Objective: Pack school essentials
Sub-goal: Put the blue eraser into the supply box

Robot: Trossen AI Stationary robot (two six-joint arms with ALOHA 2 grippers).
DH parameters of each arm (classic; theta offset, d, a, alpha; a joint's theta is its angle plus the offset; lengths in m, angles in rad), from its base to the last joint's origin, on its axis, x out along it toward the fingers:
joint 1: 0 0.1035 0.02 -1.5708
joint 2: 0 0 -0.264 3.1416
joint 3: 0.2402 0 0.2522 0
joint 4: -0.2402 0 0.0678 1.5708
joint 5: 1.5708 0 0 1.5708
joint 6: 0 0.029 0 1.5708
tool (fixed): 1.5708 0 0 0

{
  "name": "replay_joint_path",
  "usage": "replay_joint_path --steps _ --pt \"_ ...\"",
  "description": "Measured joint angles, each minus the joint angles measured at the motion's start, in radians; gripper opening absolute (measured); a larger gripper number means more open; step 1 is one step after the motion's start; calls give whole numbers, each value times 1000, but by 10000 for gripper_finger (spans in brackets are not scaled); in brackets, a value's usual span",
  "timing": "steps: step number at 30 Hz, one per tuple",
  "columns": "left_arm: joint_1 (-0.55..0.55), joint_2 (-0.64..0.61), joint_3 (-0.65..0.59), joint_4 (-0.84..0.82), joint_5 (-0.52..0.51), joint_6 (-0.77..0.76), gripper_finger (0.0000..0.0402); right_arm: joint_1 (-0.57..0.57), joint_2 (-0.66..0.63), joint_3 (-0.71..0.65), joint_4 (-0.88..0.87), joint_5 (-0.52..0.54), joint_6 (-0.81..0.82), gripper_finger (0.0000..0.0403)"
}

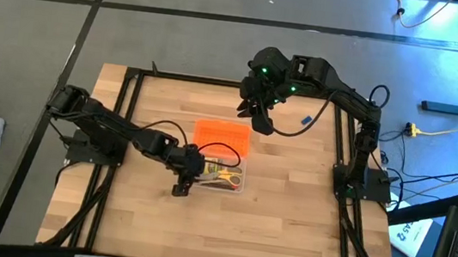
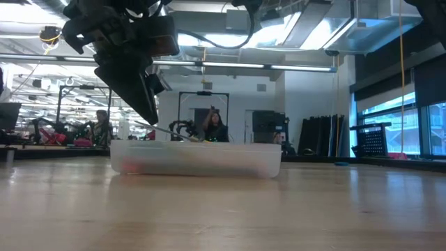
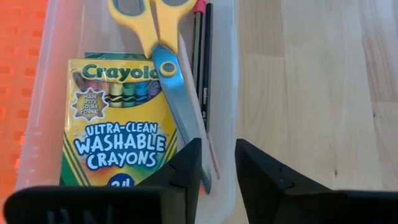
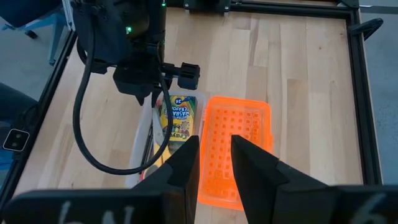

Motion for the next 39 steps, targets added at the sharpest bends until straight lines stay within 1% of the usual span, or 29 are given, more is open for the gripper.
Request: replay_joint_path --steps 4,10,11,13,15,17,20,23,26,29,33,37,39 --pt "2 -13 0 -8 0 1 91 0 0 0 -2 1 -4 94" --pt "35 -80 0 -105 -2 1 88 -16 -36 0 -57 22 -12 94" --pt "41 -94 0 -115 -3 1 88 -16 -44 0 -66 35 0 94" --pt "52 -124 0 -140 -3 1 87 -16 -58 0 -120 102 11 94" --pt "64 -158 0 -154 -8 1 87 -15 -69 0 -190 187 49 94" --pt "73 -190 0 -175 -22 2 87 -16 -81 0 -244 237 99 94" --pt "93 -242 0 -194 -60 9 87 -17 -101 -4 -237 252 162 94" --pt "121 -288 0 -209 -104 9 87 -17 -123 -5 -241 255 174 94" --pt "151 -337 0 -218 -117 6 87 -19 -150 -5 -241 267 222 94" --pt "175 -379 0 -225 -118 1 87 -24 -184 -5 -241 321 288 94" --pt "198 -423 0 -227 -117 1 87 -22 -236 -5 -241 425 362 94" --pt "223 -446 0 -238 -119 1 87 -21 -276 -9 -240 481 487 94" --pt "235 -452 0 -238 -128 2 87 -21 -298 -38 -239 500 554 94"
